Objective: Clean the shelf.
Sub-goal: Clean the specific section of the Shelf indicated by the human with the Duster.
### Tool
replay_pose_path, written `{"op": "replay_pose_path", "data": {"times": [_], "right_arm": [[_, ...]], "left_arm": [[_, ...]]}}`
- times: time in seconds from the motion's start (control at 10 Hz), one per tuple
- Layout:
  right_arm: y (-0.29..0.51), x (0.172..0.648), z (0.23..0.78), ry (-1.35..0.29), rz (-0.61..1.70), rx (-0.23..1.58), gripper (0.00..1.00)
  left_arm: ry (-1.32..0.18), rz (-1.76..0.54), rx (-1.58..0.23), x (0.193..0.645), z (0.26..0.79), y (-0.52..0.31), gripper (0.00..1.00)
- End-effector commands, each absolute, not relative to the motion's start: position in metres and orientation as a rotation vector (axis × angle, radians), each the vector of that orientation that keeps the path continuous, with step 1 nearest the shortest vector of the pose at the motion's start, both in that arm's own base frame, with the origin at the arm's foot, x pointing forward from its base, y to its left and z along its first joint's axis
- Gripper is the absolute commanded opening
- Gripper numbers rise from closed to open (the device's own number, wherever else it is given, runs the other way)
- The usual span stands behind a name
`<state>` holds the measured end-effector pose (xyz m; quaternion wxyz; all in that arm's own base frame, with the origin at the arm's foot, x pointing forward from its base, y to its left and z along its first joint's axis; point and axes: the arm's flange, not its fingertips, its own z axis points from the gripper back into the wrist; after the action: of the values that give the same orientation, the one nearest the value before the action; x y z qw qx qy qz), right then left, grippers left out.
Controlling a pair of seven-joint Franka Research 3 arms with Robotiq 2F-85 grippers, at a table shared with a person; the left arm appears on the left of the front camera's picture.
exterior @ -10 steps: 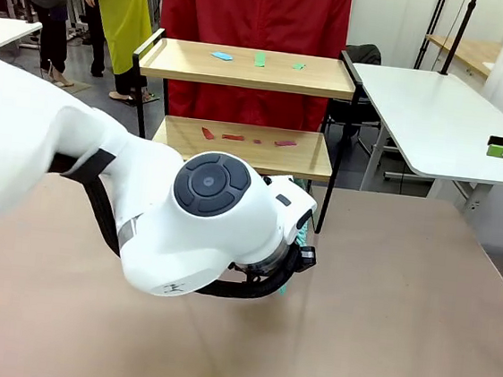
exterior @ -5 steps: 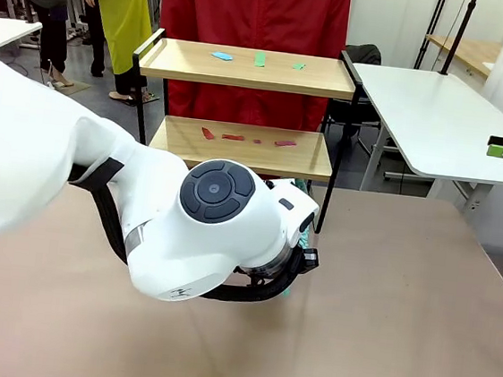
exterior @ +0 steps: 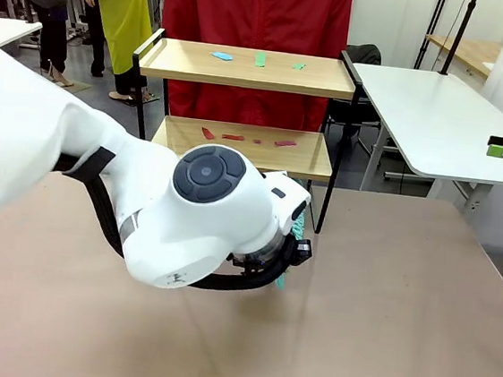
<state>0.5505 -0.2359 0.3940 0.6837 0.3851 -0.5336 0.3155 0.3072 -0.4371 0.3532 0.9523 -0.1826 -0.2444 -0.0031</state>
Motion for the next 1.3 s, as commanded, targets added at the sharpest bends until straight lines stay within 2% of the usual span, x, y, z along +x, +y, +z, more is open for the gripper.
{"op": "replay_pose_path", "data": {"times": [0.0, 0.2, 1.2], "right_arm": [[-0.235, 0.551, 0.396, -1.197, 0.713, 0.862, 1.00], [-0.235, 0.551, 0.396, -1.197, 0.713, 0.862, 1.00], [-0.235, 0.551, 0.396, -1.197, 0.713, 0.862, 1.00]], "left_arm": [[-0.460, -0.005, -0.357, 0.326, 0.355, -0.432, 0.13], [-0.427, 0.010, -0.330, 0.337, 0.351, -0.420, 0.13], [-0.449, 0.037, -0.205, 0.338, 0.352, -0.362, 0.13]]}}
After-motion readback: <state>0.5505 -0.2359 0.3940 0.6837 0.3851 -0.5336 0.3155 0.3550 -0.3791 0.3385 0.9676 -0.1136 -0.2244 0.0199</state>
